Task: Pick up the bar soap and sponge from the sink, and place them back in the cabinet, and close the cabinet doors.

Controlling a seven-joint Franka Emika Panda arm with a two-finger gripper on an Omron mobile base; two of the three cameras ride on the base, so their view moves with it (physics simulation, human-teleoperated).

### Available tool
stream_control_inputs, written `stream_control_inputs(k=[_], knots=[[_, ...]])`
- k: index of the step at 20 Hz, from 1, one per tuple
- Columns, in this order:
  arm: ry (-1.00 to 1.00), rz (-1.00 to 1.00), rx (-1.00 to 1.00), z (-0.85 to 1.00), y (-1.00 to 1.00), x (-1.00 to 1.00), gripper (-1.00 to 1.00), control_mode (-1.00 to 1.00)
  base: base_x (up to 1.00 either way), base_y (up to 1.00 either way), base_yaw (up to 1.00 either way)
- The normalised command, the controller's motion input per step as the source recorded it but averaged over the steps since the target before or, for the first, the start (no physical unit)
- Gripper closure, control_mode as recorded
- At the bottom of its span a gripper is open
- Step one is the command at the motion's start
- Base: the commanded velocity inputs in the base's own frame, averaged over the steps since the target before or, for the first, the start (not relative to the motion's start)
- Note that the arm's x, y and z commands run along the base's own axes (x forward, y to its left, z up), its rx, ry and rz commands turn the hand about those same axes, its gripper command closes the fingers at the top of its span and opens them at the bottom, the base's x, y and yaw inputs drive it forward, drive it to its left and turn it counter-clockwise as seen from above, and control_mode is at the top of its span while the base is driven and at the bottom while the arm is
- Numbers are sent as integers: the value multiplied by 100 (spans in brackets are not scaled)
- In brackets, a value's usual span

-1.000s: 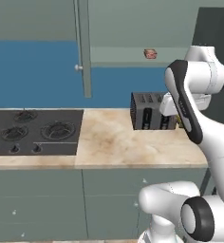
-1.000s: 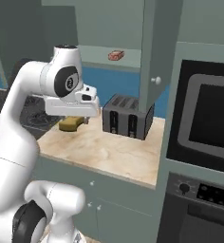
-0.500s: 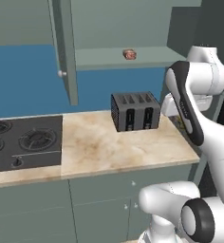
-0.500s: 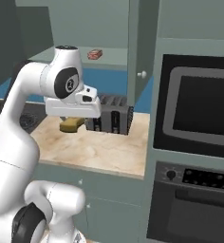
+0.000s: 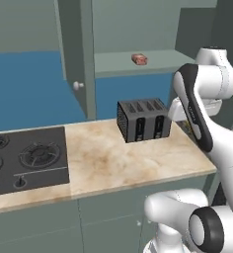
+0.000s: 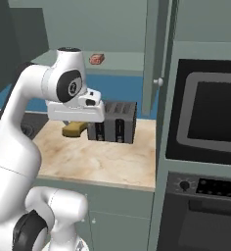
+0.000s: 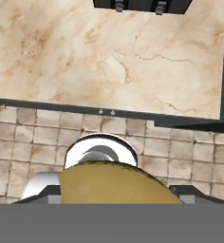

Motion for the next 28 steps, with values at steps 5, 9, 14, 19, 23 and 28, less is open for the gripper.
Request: stream_control_inputs(k=[5,9,14,19,23,28], knots=[[0,0,0,0,0,0,100,100,40,34,-8],[0,0,0,0,0,0,100,100,41,8,-3],[0,0,0,0,0,0,100,100,43,0,-1],[0,0,0,0,0,0,100,100,36,0,0],[0,0,0,0,0,0,100,100,18,0,-4],[0,0,0,0,0,0,100,100,9,-10,-12]])
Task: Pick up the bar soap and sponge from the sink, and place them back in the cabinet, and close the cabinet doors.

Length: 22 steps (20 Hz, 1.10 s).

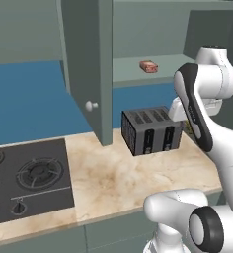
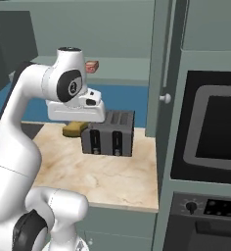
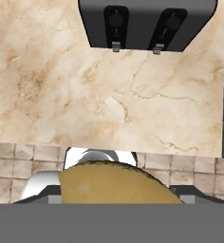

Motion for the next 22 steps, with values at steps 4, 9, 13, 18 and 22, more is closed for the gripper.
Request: stream_control_inputs(k=[4,9,13,18,22], knots=[[0,0,0,0,0,0,100,100,1,-4,-20],[0,0,0,0,0,0,100,100,29,0,-6],[0,0,0,0,0,0,100,100,41,-3,0],[0,0,0,0,0,0,100,100,32,-18,1],[0,0,0,0,0,0,100,100,18,-21,3]])
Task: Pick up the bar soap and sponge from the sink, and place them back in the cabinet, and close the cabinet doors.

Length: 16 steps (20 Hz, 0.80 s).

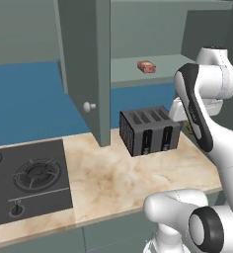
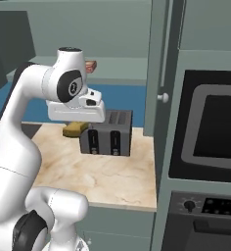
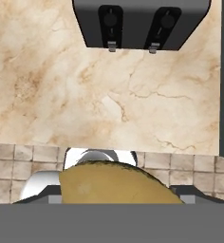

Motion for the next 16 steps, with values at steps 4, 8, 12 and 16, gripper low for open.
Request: stream_control_inputs(k=[4,8,12,16], knots=[[0,0,0,0,0,0,100,100,9,-29,3],[0,0,0,0,0,0,100,100,13,-32,5],[0,0,0,0,0,0,100,100,17,-21,2],[0,0,0,0,0,0,100,100,23,-24,4]])
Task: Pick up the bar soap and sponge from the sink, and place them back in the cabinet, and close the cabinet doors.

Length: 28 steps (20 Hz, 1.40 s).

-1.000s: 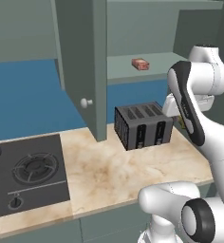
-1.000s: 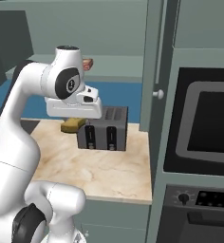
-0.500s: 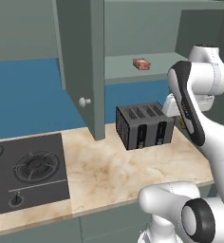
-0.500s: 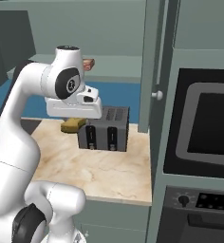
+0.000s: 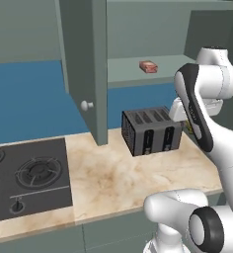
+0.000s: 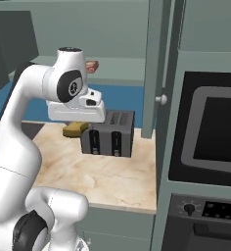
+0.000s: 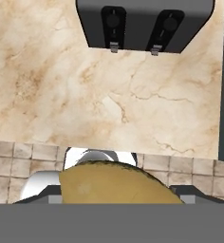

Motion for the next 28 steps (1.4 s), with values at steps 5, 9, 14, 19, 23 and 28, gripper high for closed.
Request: stream_control_inputs(k=[5,9,14,19,23,28], knots=[[0,0,0,0,0,0,100,100,23,-26,4],[0,0,0,0,0,0,100,100,22,-23,4],[0,1,0,0,-3,16,100,-100,8,-6,1],[-4,1,-2,28,9,4,100,-100,0,0,0],[-6,0,-1,44,25,0,100,-100,0,0,0],[-2,0,0,44,19,0,100,-100,0,0,0]])
